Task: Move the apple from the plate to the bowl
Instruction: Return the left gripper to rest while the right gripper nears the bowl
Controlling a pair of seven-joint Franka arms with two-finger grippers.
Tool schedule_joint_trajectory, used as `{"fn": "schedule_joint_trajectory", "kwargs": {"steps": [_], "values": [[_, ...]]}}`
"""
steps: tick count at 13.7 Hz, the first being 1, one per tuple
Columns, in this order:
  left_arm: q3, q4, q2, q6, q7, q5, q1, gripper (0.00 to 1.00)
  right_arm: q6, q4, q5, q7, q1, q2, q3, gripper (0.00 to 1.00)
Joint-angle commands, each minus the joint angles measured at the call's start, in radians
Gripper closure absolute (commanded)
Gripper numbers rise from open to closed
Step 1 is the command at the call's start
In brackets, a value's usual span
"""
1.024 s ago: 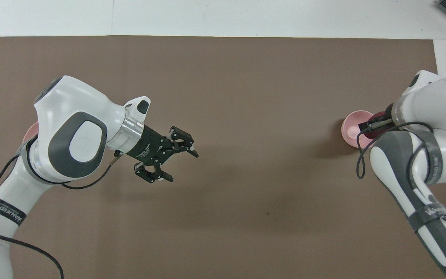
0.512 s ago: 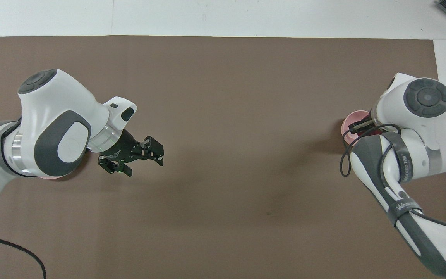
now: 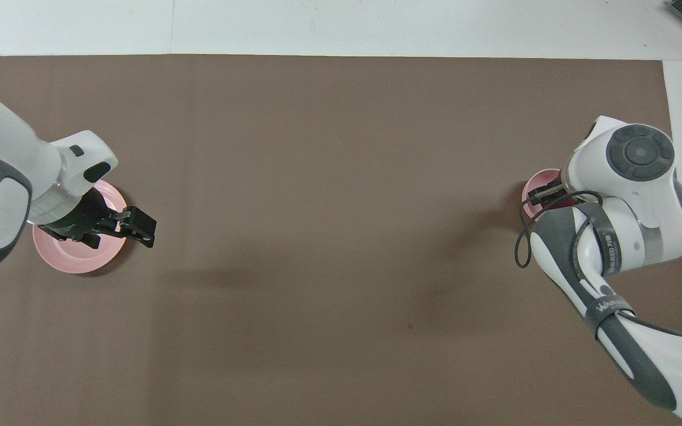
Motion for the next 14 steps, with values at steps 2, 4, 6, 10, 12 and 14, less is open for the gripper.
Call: {"fn": "schedule_joint_trajectory", "kwargs": {"steps": [2,4,6,10,12,14], "values": [[0.092,0.083,-0.035,-0.055,0.127,0.100,-0.060,0.00,0.052,-0.040,-0.033,0.031,-0.013,-0.002,0.008,1.00],[0.103,0.139,-0.032,-0.085,0.141,0.108,-0.057,0.00,0.061,-0.046,-0.032,0.032,-0.015,0.006,0.008,1.00],[0.103,0.180,-0.035,-0.085,0.136,0.161,-0.054,0.00,0.069,-0.043,-0.032,0.034,-0.017,0.011,0.006,1.00],[0.100,0.216,-0.085,-0.157,0.129,0.154,-0.046,0.00,0.084,-0.041,-0.032,0.035,-0.023,0.022,0.008,1.00],[0.100,0.216,-0.110,-0.169,0.126,0.131,-0.046,0.00,0.084,-0.041,-0.032,0.052,-0.021,0.031,0.008,1.00],[0.103,0.213,-0.115,-0.206,0.126,0.103,-0.043,0.00,0.084,-0.043,-0.032,0.055,-0.020,0.031,0.008,1.00]]}}
